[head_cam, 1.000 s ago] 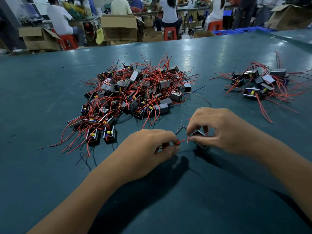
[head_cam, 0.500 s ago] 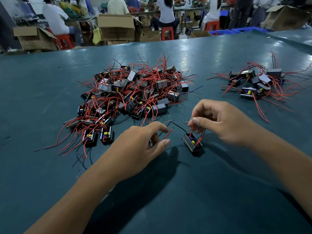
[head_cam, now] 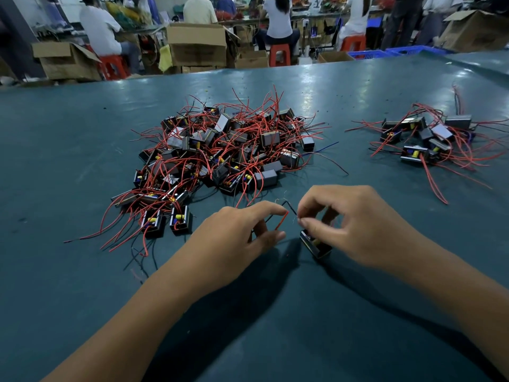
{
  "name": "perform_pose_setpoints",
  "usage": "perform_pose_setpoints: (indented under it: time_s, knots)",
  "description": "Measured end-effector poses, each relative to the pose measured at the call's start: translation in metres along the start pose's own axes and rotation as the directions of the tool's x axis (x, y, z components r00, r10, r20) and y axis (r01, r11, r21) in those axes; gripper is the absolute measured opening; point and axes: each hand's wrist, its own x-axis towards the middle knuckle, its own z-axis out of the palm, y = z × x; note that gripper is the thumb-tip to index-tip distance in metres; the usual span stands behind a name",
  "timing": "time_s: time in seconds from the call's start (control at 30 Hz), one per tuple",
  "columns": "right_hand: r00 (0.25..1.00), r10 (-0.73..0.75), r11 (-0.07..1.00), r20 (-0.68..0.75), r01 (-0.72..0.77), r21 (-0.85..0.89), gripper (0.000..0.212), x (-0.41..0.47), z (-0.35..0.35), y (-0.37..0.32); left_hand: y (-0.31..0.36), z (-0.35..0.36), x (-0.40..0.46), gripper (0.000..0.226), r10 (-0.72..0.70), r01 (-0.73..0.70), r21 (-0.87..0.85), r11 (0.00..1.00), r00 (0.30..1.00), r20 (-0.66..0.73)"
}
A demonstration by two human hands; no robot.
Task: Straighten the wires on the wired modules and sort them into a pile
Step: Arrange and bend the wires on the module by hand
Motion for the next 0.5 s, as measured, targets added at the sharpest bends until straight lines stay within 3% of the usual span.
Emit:
perform_pose_setpoints:
  time_s: [0.2, 0.5]
  knots:
    - [0.985, 0.166, 0.969, -0.035, -0.157, 0.193, 0.013, -0.004, 0.018, -0.001, -0.001, -0.002, 0.0, 0.01, 0.0, 0.0, -0.04, 0.999, 1.0, 0.008]
    - [0.947, 0.308, 0.884, -0.089, -0.25, 0.396, 0.011, -0.004, 0.029, -0.001, -0.002, -0.007, -0.002, 0.033, 0.033, -0.036, -0.1, 0.994, 0.999, -0.036]
